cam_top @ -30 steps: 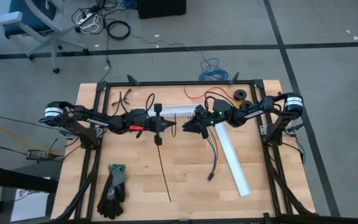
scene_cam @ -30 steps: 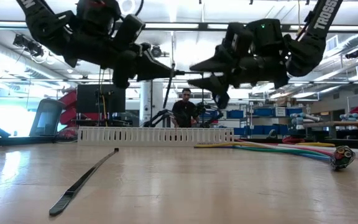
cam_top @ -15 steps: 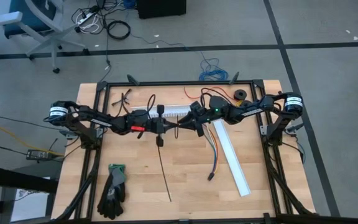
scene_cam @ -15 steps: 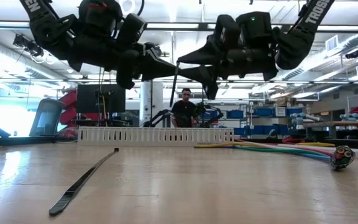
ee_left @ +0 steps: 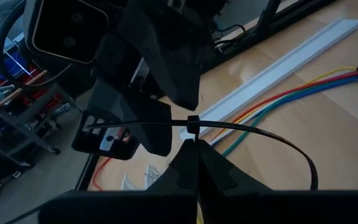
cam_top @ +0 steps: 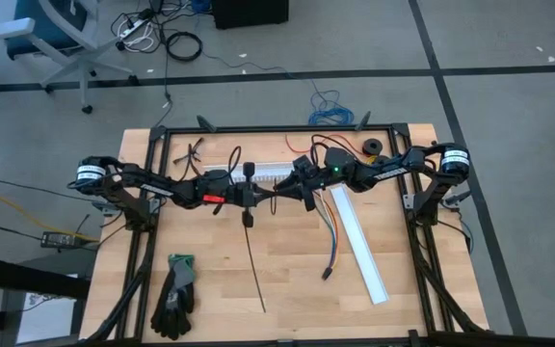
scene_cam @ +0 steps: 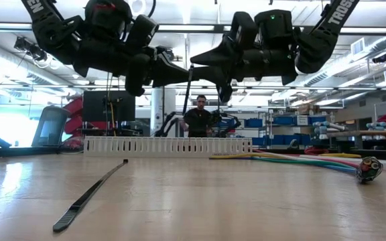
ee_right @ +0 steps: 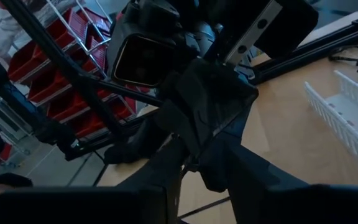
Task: Ziptie cables
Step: Prepare the black zip tie
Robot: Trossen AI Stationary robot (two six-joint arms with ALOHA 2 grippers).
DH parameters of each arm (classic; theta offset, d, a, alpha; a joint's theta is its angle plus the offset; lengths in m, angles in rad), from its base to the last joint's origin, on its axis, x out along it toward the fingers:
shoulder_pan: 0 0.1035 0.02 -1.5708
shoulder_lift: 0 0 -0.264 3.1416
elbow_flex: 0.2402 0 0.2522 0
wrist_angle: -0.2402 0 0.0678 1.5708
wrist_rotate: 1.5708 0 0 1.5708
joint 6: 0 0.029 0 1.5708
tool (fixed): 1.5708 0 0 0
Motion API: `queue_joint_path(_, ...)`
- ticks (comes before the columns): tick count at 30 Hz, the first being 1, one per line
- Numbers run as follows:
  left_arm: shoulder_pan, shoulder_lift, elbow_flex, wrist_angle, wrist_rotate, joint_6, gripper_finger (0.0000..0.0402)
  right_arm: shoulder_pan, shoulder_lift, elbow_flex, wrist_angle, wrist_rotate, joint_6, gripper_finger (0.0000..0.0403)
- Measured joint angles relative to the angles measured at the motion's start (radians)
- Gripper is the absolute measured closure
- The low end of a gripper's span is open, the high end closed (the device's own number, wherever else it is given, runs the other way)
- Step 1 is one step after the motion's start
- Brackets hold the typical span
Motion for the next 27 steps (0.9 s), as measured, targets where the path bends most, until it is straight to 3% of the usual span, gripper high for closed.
queue_joint_path(9, 0.000, 0.000, 0.000, 0.001, -0.010, -0.005, 0.0401, -0.002, 0.000, 0.000, 0.010, 0.003, -0.060, 0.0395)
queue_joint_path(20, 0.001, 0.000, 0.001, -0.002, -0.015, -0.034, 0.0401, -0.056, 0.001, 0.000, 0.133, 0.077, -0.038, 0.0403)
queue_joint_path(27, 0.000, 0.000, 0.001, -0.011, -0.008, -0.035, 0.0401, -0.075, 0.001, 0.000, 0.122, 0.072, -0.011, 0.0403)
